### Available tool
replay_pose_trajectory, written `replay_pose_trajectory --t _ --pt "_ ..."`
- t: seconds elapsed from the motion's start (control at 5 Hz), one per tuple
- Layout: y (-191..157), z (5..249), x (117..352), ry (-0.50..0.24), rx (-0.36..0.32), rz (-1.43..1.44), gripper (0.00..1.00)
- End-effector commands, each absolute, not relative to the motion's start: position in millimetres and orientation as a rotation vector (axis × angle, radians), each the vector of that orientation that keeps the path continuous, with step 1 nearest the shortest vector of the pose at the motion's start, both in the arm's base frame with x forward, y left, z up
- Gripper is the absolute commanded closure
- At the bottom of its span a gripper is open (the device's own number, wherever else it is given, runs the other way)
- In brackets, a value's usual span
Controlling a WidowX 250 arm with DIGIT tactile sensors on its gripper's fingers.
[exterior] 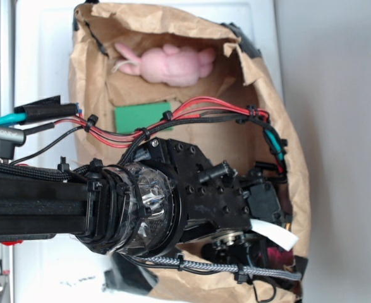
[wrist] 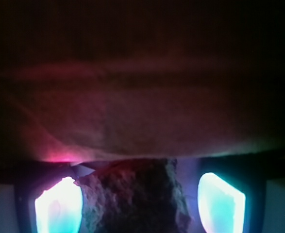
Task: Grab the rock.
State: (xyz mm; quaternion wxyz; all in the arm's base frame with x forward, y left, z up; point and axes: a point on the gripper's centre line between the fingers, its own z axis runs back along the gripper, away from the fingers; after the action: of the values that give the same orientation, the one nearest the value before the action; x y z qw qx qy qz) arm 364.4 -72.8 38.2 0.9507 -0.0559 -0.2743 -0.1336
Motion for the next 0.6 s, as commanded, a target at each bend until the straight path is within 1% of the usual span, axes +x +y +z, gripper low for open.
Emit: replay_pose_trajectory --t 0.0,0.2,0.4 --pt "-78.6 38.3 371.5 -0.593 -0.080 -0.257 1.00" --pt "-69.4 47.9 370.1 -0.600 -0.093 -0.249 1.00" --pt "-53.1 57.7 369.9 -0.513 -0.196 -0.247 1.00"
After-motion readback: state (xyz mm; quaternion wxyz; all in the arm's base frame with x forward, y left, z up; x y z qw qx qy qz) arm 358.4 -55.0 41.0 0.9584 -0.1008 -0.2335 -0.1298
